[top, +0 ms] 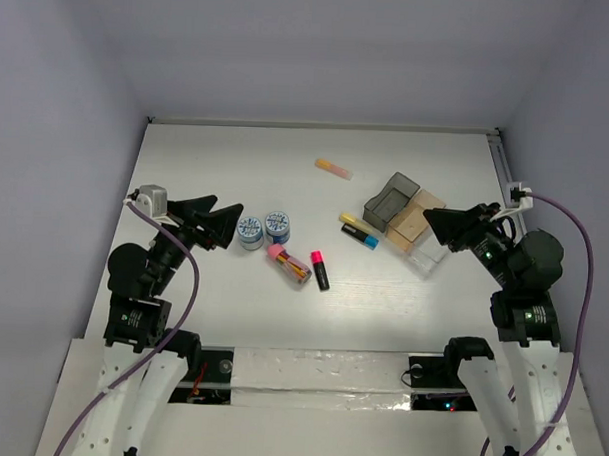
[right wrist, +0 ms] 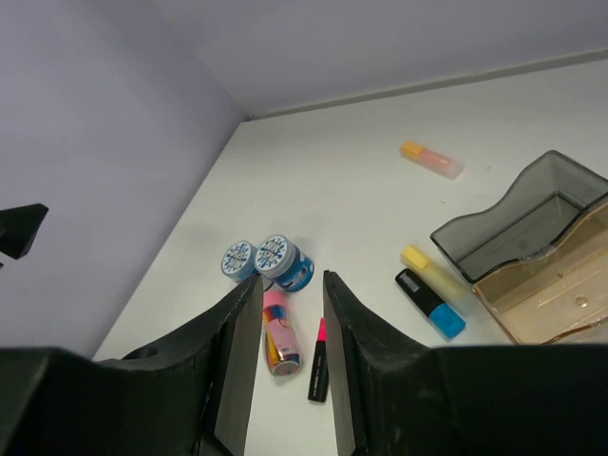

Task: Sort the stationery into containers
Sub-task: Pick up the stationery from the center of the board.

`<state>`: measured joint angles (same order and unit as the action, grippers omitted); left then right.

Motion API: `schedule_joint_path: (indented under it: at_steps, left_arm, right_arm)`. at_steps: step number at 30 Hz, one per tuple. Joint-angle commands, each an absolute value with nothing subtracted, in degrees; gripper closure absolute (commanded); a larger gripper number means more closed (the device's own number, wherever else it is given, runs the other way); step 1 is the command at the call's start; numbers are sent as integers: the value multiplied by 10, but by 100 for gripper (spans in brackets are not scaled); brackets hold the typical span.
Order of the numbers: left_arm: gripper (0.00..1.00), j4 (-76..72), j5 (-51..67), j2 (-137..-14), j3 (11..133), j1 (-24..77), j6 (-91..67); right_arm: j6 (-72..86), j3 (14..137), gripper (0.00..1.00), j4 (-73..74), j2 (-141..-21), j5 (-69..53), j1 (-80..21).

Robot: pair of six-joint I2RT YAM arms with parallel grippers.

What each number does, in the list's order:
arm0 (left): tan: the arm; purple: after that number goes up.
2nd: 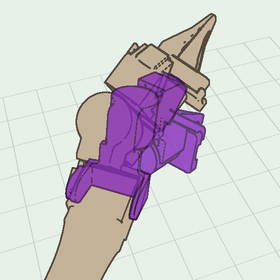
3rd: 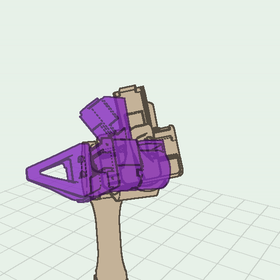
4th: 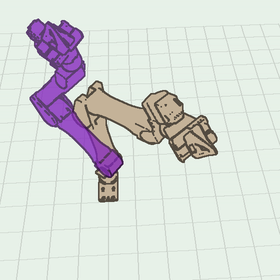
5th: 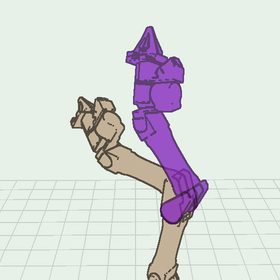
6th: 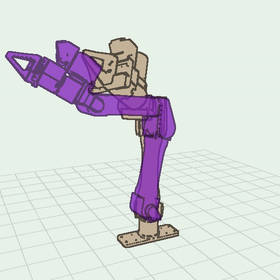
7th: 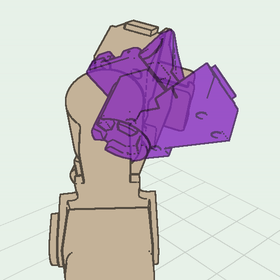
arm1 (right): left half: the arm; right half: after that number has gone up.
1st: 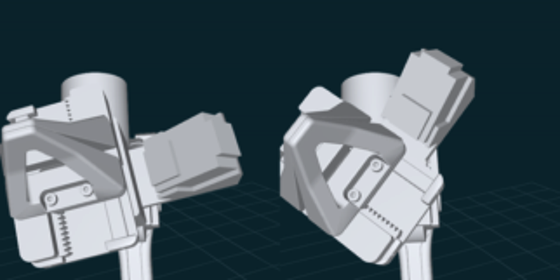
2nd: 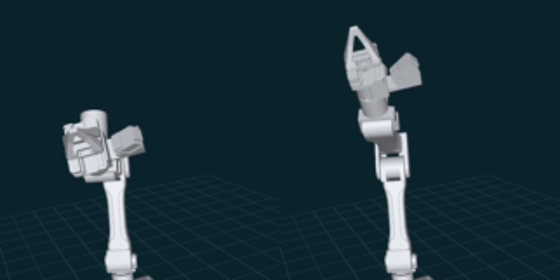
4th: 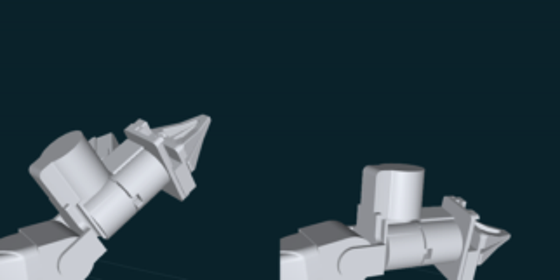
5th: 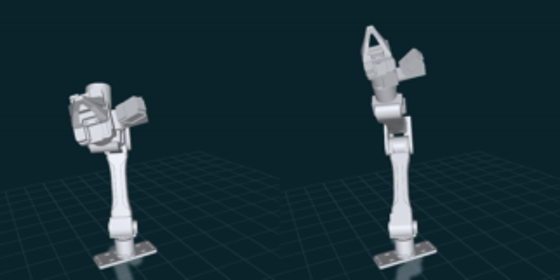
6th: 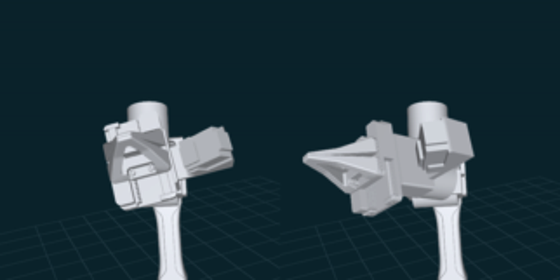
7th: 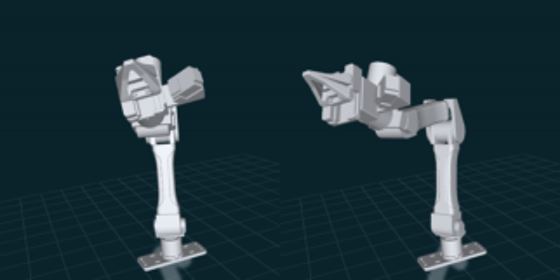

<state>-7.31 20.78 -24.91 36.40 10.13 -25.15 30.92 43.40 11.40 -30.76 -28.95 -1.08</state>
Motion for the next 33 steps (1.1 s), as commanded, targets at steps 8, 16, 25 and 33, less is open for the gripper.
schedule_joint_path:
  at_steps: [8,16,25,33]
  left_arm:
    - [43,-80,211,-257,394,103,-231]
    - [100,-1,152,-265,401,103,-203]
    - [100,44,98,-249,394,103,-180]
    - [100,54,77,-263,402,103,-171]
  right_arm:
    - [342,433,100,11,-349,-354,-7]
    - [304,442,100,-19,-473,-287,-145]
    - [229,555,94,-7,-712,-120,-345]
    - [146,699,26,34,-928,-46,-446]
